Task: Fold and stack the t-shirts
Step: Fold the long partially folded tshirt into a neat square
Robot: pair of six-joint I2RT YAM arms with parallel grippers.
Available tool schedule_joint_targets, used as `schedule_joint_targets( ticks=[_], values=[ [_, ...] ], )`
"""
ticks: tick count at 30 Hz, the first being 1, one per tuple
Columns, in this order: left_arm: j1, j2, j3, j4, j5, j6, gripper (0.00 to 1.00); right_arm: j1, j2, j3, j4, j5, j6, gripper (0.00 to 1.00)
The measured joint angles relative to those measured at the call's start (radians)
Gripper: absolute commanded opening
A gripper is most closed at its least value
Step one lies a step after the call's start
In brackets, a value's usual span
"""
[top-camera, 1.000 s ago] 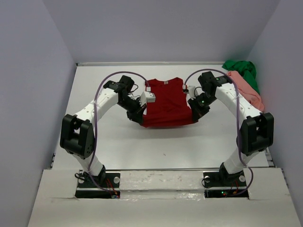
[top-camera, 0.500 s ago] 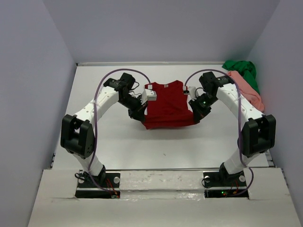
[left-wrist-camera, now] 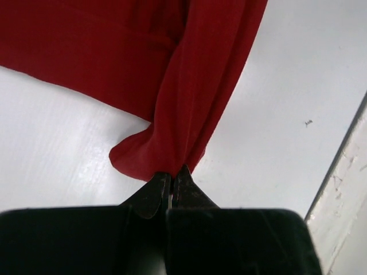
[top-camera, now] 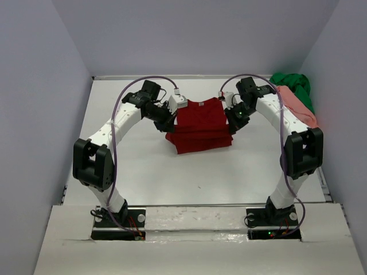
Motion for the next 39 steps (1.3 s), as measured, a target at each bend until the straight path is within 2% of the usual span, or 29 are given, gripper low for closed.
schedule_joint_targets(
  ticks=[10,27,38,39],
  values=[
    [0.048,0.088,0.147,0.09,-0.078,-0.068,0.0,0.0,0.161,0.199,0.06,0.039,0.008,0.0],
    [0.066,0.314,0.253,0.232,-0.192,-0.131,0.0,-0.007,0.481,0.5,0.166,0.175,0.008,0.0],
    [0.073,0.396,0.327,0.378,-0.264,-0.187,0.0,-0.024,0.537,0.587,0.289,0.237,0.022,0.0],
    [0.073,0.408,0.34,0.382,-0.27,-0.19,0.03,-0.024,0.545,0.596,0.299,0.242,0.022,0.0]
  ],
)
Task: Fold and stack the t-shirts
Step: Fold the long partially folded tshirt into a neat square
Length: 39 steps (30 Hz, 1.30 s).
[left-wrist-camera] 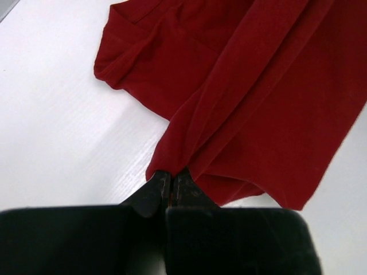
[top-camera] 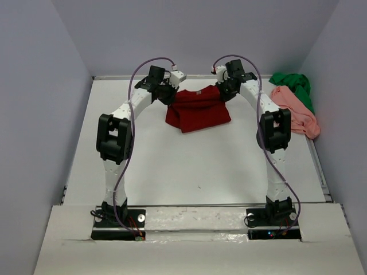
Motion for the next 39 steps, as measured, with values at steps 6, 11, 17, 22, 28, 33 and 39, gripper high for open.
schedule_joint_targets(
  ticks=[6,11,17,22,28,33,39],
  values=[
    [-0.007,0.114,0.073,0.052,-0.124,-0.029,0.73,-0.003,0.104,0.078,0.071,0.047,0.004,1.0],
    [-0.009,0.12,0.025,0.143,-0.276,-0.067,0.94,-0.01,0.153,0.094,0.095,0.113,0.016,1.0],
    [-0.008,-0.06,-0.094,0.2,-0.405,-0.052,0.99,-0.011,0.052,-0.004,0.119,0.132,0.029,1.0],
    [-0.008,-0.378,-0.235,0.224,-0.446,0.023,0.99,-0.011,-0.182,-0.201,0.127,0.088,0.033,0.99],
    [0.014,-0.642,-0.467,0.206,-0.391,0.087,0.99,-0.011,-0.401,-0.414,0.104,0.026,0.006,0.86],
    [0.047,-0.726,-0.715,0.166,-0.288,0.127,0.99,-0.011,-0.51,-0.686,0.082,-0.017,0.004,0.86],
    [0.062,-0.824,-0.969,0.205,-0.245,0.168,0.99,-0.011,-0.628,-0.917,0.084,-0.048,0.005,0.84]
  ],
)
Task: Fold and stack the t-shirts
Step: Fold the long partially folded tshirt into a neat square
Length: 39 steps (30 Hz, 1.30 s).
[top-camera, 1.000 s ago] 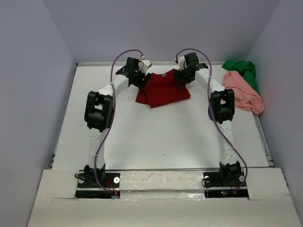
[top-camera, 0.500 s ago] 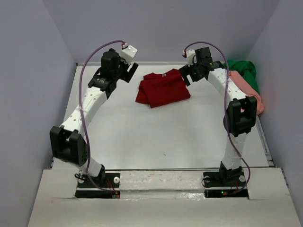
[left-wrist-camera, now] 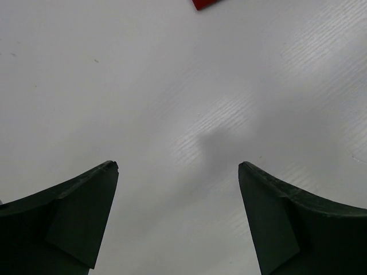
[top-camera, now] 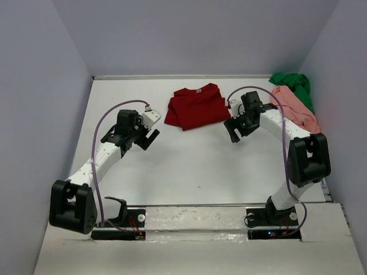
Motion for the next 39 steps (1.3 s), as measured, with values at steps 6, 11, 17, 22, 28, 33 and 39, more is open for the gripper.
schedule_joint_targets(
  ticks=[6,11,17,22,28,33,39],
  values=[
    [0.073,-0.138,-0.075,0.074,0.064,-0.006,0.99,0.0,-0.069,-0.087,0.037,-0.015,0.0,0.83],
    [0.144,-0.199,-0.126,0.138,0.133,-0.021,0.99,0.0,-0.08,-0.16,0.124,0.032,-0.002,0.82],
    [0.171,-0.246,-0.2,0.161,0.185,-0.023,0.99,-0.004,-0.061,-0.172,0.173,0.137,0.006,0.83],
    [0.172,-0.254,-0.24,0.194,0.202,-0.043,0.99,-0.005,-0.061,-0.172,0.224,0.224,0.018,0.88],
    [0.172,-0.173,-0.244,0.191,0.233,-0.065,0.99,-0.016,-0.063,-0.172,0.252,0.243,0.056,0.92],
    [0.172,-0.127,-0.242,0.166,0.254,-0.064,0.99,-0.02,-0.063,-0.116,0.229,0.224,0.065,0.93],
    [0.174,-0.133,-0.241,0.161,0.251,-0.049,0.99,-0.023,0.014,0.131,0.205,0.171,0.015,0.93]
  ],
)
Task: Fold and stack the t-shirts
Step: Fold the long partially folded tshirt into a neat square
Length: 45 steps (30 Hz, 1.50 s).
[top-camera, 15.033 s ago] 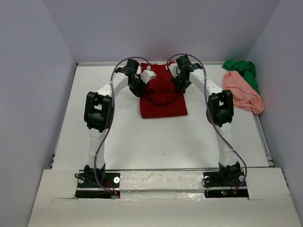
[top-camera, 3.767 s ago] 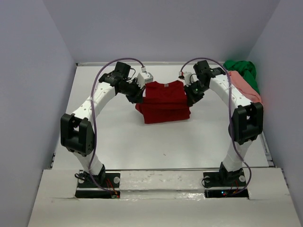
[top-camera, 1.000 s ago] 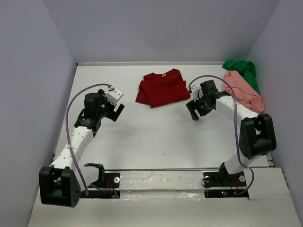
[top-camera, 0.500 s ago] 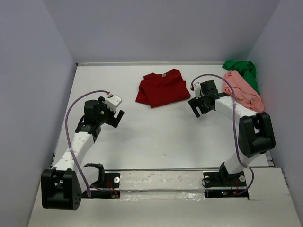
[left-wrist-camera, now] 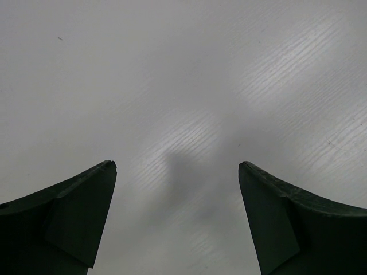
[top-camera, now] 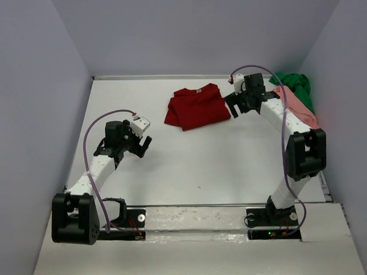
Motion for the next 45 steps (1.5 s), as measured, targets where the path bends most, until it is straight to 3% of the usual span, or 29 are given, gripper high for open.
schedule_joint_targets(
  ticks=[1,2,4,10,15,25,41,45],
  values=[
    [0.002,-0.006,0.0,-0.002,-0.005,0.003,0.99,0.0,0.043,0.061,-0.002,-0.007,-0.009,0.92],
    [0.006,-0.014,0.0,-0.004,-0.008,0.005,0.99,0.0,0.093,0.132,-0.003,-0.016,-0.015,0.85],
    [0.019,-0.031,0.0,-0.003,-0.013,0.009,0.99,0.0,0.179,0.248,-0.015,-0.035,-0.018,0.79],
    [0.097,-0.053,0.0,-0.005,-0.012,0.013,0.99,-0.001,0.524,0.681,-0.15,-0.212,-0.01,0.27],
    [0.13,-0.053,0.0,-0.005,-0.007,0.016,0.99,0.0,0.66,0.832,-0.243,-0.327,0.003,0.0],
    [0.148,-0.058,0.0,-0.011,0.017,0.027,0.99,0.025,0.727,0.94,-0.273,-0.506,0.009,0.0],
    [0.155,-0.068,0.0,-0.031,0.047,0.038,0.99,0.055,0.886,1.004,-0.268,-0.474,-0.013,0.0],
    [0.155,-0.068,0.0,-0.037,0.047,0.04,0.99,0.059,0.885,1.008,-0.267,-0.449,-0.03,0.24]
  ],
)
